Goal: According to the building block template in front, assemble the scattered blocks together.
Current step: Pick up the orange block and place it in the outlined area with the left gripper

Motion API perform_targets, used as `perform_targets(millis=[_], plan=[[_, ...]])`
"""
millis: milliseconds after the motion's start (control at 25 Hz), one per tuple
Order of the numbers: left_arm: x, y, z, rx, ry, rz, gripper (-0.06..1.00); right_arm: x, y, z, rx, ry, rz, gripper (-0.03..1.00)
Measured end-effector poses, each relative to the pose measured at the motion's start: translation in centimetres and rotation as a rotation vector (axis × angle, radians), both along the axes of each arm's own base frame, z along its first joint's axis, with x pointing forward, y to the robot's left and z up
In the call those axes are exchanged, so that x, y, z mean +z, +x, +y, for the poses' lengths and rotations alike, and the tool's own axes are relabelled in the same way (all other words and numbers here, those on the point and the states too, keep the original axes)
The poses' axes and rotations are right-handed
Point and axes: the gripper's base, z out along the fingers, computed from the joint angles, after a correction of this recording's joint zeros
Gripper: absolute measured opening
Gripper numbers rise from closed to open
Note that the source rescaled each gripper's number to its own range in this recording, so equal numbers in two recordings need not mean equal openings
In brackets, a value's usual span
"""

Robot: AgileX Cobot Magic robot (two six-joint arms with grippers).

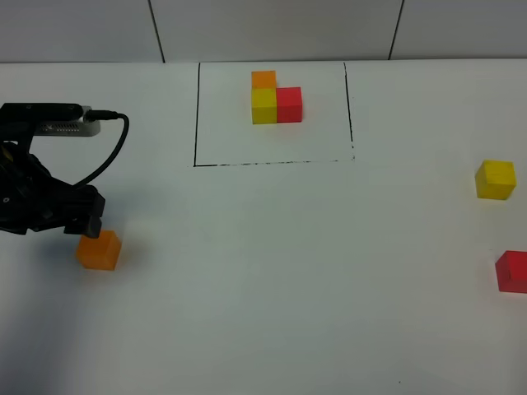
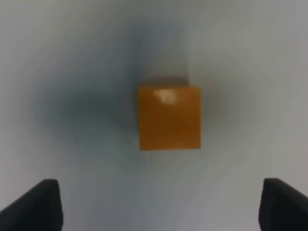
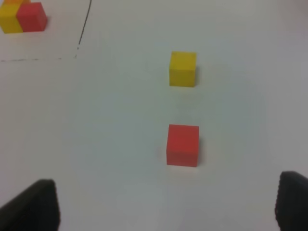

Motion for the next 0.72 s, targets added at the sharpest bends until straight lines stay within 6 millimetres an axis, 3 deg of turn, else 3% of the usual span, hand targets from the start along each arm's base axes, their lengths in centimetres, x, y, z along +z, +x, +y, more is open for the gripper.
perform_targets(millis=[720], plan=[[-5.9, 2.0, -0.5, 0.030, 0.021, 0.136, 1.00, 0.0, 0.0, 0.0, 0.000, 0.000, 0.000, 0.79]])
